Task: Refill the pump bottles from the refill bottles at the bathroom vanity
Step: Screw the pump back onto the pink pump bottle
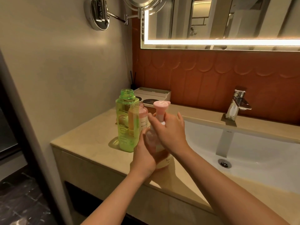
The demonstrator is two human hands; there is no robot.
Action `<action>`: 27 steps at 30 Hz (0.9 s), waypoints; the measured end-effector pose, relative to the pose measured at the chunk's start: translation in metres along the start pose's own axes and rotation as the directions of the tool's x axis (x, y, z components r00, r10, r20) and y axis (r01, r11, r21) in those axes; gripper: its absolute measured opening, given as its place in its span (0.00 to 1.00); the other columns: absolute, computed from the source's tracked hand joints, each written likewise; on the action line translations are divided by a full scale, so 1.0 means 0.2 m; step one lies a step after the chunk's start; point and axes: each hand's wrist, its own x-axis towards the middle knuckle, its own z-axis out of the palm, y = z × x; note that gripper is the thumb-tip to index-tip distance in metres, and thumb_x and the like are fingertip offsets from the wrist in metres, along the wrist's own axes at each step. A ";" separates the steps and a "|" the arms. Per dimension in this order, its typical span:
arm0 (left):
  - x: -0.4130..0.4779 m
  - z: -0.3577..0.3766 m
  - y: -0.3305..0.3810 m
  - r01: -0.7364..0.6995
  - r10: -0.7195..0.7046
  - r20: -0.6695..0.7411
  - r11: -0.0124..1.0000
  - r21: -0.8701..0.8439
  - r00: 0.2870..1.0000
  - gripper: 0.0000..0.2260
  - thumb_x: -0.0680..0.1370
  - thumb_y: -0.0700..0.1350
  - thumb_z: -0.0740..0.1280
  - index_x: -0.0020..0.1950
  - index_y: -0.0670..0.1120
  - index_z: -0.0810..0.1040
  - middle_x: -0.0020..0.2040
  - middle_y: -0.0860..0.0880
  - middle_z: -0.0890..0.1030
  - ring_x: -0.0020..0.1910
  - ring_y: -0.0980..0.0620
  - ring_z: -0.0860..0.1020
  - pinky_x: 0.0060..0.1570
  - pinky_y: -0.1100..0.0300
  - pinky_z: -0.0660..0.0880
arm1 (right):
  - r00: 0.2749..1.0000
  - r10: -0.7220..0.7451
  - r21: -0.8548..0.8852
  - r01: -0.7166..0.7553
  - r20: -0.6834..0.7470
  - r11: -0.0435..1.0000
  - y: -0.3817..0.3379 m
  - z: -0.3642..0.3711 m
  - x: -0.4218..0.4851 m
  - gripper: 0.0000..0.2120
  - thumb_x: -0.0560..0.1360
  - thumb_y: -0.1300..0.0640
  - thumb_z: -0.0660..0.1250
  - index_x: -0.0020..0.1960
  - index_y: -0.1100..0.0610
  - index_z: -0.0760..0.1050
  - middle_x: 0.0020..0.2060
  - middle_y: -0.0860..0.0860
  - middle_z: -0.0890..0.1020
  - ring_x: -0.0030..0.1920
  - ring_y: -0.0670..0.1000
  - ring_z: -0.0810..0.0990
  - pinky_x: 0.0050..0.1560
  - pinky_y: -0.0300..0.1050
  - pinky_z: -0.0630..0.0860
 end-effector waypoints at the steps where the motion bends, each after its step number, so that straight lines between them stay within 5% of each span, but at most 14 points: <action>1: -0.02 0.00 0.00 0.016 -0.016 -0.012 1.000 0.006 1.000 0.35 0.63 0.60 0.72 0.68 0.60 0.64 0.64 0.55 0.74 0.65 0.53 0.72 0.62 0.45 0.73 | 0.999 0.001 0.015 -0.002 0.051 1.000 0.00 -0.01 0.00 0.15 0.78 0.43 0.55 0.38 0.48 0.71 0.38 0.45 0.78 0.46 0.44 0.73 0.73 0.50 0.47; 3: -0.05 0.00 0.01 0.020 -0.020 -0.010 0.999 0.040 1.000 0.30 0.67 0.52 0.70 0.66 0.64 0.63 0.64 0.55 0.73 0.66 0.52 0.70 0.63 0.46 0.72 | 0.988 -0.019 0.072 0.008 0.153 0.997 0.00 -0.04 0.00 0.15 0.80 0.46 0.53 0.37 0.47 0.69 0.39 0.46 0.77 0.48 0.46 0.73 0.73 0.53 0.52; 6: -0.07 -0.04 0.04 -0.019 0.020 -0.008 0.995 0.096 1.000 0.33 0.67 0.44 0.76 0.63 0.61 0.62 0.56 0.59 0.74 0.60 0.56 0.72 0.52 0.64 0.74 | 0.952 -0.074 0.185 0.018 0.297 0.983 0.00 -0.08 0.01 0.16 0.80 0.48 0.53 0.51 0.57 0.75 0.48 0.54 0.80 0.52 0.55 0.76 0.63 0.60 0.68; 10: -0.13 -0.12 0.05 -0.048 0.055 -0.040 0.988 0.149 0.998 0.33 0.67 0.41 0.76 0.62 0.60 0.62 0.52 0.64 0.73 0.53 0.64 0.72 0.41 0.81 0.68 | 0.876 -0.198 0.301 0.063 0.441 0.951 -0.01 -0.11 -0.02 0.14 0.80 0.49 0.53 0.57 0.52 0.74 0.51 0.47 0.79 0.53 0.48 0.76 0.54 0.48 0.75; 13: -0.17 -0.22 0.06 -0.066 0.081 -0.098 0.987 0.150 0.992 0.33 0.64 0.45 0.78 0.61 0.59 0.63 0.52 0.64 0.73 0.52 0.68 0.72 0.44 0.77 0.69 | 0.863 -0.221 0.294 0.089 0.454 0.952 0.01 -0.10 -0.05 0.13 0.79 0.47 0.54 0.55 0.48 0.76 0.49 0.41 0.79 0.50 0.40 0.76 0.50 0.37 0.72; 17: -0.19 -0.36 0.07 -0.061 0.085 -0.185 0.990 0.130 0.979 0.33 0.58 0.52 0.75 0.58 0.61 0.64 0.52 0.64 0.74 0.51 0.68 0.72 0.46 0.73 0.68 | 0.868 -0.183 0.185 0.108 0.461 0.977 0.06 -0.08 -0.06 0.15 0.79 0.47 0.55 0.57 0.51 0.77 0.51 0.42 0.79 0.53 0.40 0.76 0.55 0.39 0.73; 21: -0.15 -0.51 0.04 -0.058 0.096 -0.268 0.987 0.148 0.958 0.31 0.64 0.44 0.76 0.61 0.55 0.64 0.51 0.63 0.73 0.51 0.60 0.74 0.45 0.73 0.67 | 0.893 -0.114 0.124 0.067 0.434 0.990 0.10 -0.07 -0.03 0.14 0.79 0.51 0.57 0.56 0.54 0.78 0.49 0.44 0.79 0.52 0.43 0.77 0.52 0.38 0.72; 27: 0.00 -0.66 -0.03 -0.023 0.053 -0.298 0.994 0.104 0.953 0.29 0.67 0.47 0.74 0.62 0.54 0.63 0.56 0.55 0.75 0.57 0.50 0.74 0.50 0.55 0.75 | 0.910 -0.005 0.036 -0.011 0.414 0.999 0.20 -0.01 0.07 0.13 0.79 0.52 0.59 0.54 0.57 0.79 0.50 0.50 0.82 0.52 0.48 0.78 0.55 0.46 0.75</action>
